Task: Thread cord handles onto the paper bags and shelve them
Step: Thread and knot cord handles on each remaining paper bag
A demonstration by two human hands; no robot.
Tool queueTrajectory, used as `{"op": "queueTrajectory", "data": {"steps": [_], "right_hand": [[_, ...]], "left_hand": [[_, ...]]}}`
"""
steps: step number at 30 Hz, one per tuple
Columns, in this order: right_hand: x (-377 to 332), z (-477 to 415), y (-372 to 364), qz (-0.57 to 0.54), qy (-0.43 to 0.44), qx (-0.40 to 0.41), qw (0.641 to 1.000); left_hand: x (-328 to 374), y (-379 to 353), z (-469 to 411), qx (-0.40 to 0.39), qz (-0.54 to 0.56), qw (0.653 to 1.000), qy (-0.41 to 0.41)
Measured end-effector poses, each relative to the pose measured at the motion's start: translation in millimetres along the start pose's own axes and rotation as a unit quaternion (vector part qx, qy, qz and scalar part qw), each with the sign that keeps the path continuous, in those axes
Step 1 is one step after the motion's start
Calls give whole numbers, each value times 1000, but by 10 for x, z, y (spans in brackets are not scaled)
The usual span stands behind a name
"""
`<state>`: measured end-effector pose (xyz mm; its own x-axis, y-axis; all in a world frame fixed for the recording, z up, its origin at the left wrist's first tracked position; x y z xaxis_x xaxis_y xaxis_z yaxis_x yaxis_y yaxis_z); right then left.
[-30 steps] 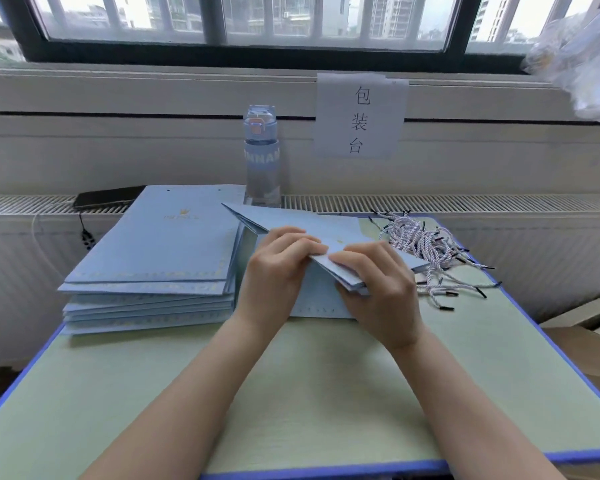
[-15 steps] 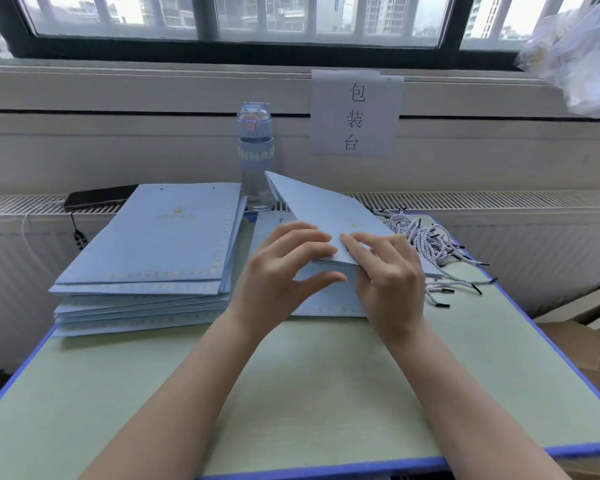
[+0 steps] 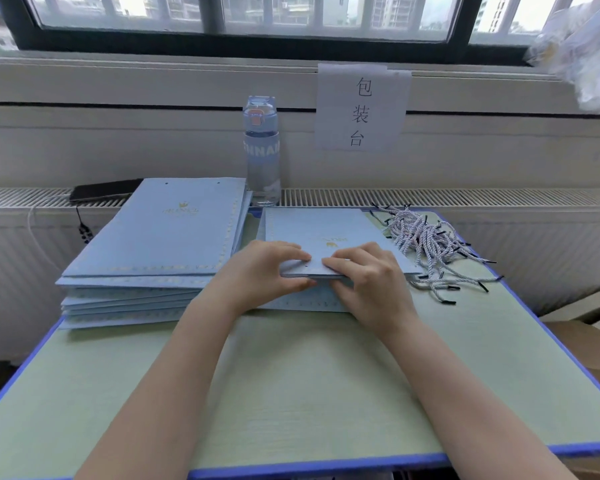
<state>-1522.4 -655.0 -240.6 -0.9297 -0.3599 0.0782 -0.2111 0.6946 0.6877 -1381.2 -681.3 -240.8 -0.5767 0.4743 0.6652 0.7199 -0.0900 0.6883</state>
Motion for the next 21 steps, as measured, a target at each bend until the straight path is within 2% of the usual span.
{"op": "queueTrajectory", "data": {"steps": [4, 7, 9, 11, 13, 16, 21], "right_hand": [[293, 53, -176, -44, -79, -127, 988], [457, 98, -206, -176, -143, -221, 948], [660, 111, -156, -216, -206, -208, 931], [986, 161, -97, -155, -272, -167, 935], [1236, 285, -172, -95, -312, -205, 923], [1343, 435, -417, -49, -290, -300, 907], [1307, 454, -632, -23, -246, -352, 903]], "left_hand": [[-143, 104, 1, 12, -23, 998, 61], [-271, 76, -3, -4, -14, 995, 102], [-322, 54, -5, -21, -45, 992, 115], [-321, 90, -10, -5, -58, 992, 113], [-278, 152, -12, 45, -45, 993, 104], [-213, 149, -23, 87, -17, 992, 89], [-211, 27, -38, 70, -15, 993, 97]]}}
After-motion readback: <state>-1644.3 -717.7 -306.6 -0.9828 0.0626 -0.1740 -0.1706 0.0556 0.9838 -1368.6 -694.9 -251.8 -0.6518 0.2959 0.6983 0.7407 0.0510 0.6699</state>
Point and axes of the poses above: each hand's wrist, its own z-axis away from the middle knuckle, its own y-axis out of the back of the hand, x = y × z, the point moved 8 cm from there along -z, towards the middle knuckle, and after that the axes turned 14 degrees about z, right-handed, at the moved point
